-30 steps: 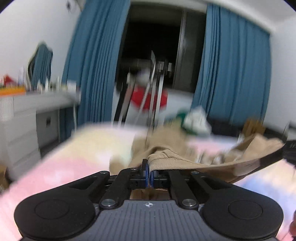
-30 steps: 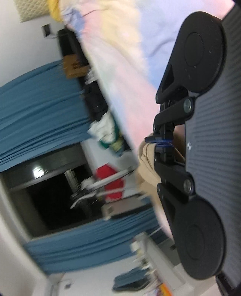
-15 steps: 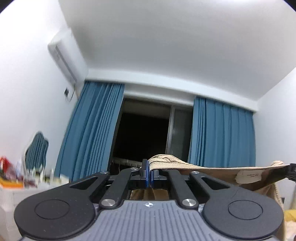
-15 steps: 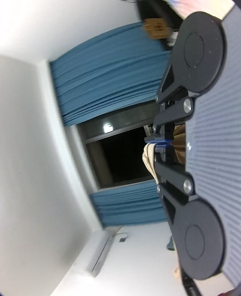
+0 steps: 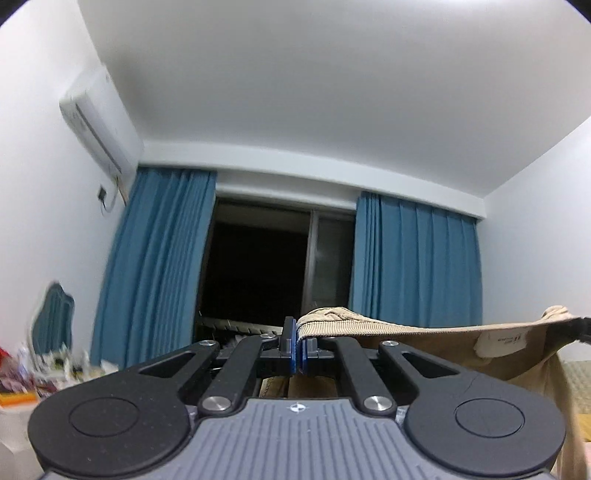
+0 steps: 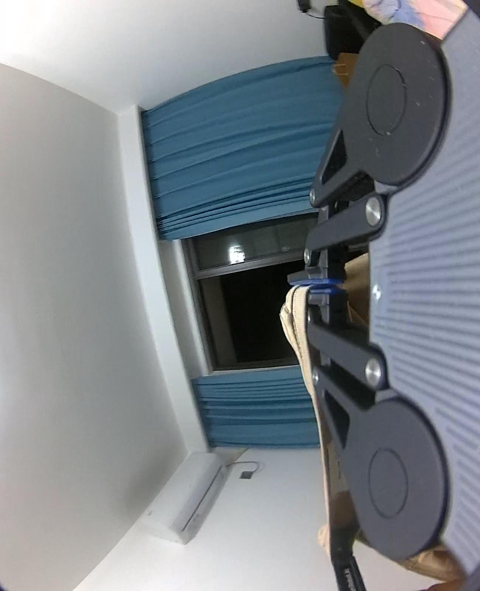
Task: Fold clothes
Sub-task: 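Lower the shirt onto the bedspread and open both grippers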
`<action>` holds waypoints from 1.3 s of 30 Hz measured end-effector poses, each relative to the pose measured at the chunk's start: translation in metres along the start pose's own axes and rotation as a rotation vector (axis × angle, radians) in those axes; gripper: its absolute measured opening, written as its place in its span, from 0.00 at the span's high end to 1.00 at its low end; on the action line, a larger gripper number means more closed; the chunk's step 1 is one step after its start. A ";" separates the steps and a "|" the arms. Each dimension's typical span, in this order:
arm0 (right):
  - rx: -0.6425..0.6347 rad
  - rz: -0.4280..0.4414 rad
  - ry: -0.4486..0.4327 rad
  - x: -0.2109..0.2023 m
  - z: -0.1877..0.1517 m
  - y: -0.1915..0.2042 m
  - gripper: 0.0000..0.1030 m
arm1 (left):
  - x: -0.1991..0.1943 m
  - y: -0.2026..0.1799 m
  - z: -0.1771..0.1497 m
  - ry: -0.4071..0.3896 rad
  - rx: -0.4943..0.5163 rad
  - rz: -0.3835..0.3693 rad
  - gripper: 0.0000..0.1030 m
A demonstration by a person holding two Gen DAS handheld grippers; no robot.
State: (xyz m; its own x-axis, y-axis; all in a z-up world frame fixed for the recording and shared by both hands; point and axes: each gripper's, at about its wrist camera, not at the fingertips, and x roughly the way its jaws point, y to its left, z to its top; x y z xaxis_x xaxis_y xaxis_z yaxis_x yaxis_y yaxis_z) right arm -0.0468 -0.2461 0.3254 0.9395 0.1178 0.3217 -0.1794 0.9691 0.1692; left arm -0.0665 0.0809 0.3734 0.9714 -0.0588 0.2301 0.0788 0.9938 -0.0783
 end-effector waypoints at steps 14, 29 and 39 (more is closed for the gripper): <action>0.014 -0.122 0.328 0.210 -0.210 -0.052 0.95 | 0.271 0.060 -0.245 0.294 -0.034 0.088 0.97; -0.042 -0.190 0.710 0.370 -0.559 -0.133 0.95 | 0.483 0.141 -0.649 0.700 -0.024 0.148 0.96; 0.047 -0.145 0.871 0.374 -0.587 -0.147 0.88 | 0.465 0.138 -0.656 0.776 0.001 0.168 0.50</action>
State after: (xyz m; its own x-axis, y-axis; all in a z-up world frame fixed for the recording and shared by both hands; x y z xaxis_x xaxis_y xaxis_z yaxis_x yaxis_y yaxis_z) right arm 0.5027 -0.2174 -0.1259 0.8389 0.1362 -0.5269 -0.0352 0.9797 0.1972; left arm 0.5431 0.1292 -0.1666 0.8492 0.0437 -0.5262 -0.0831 0.9952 -0.0514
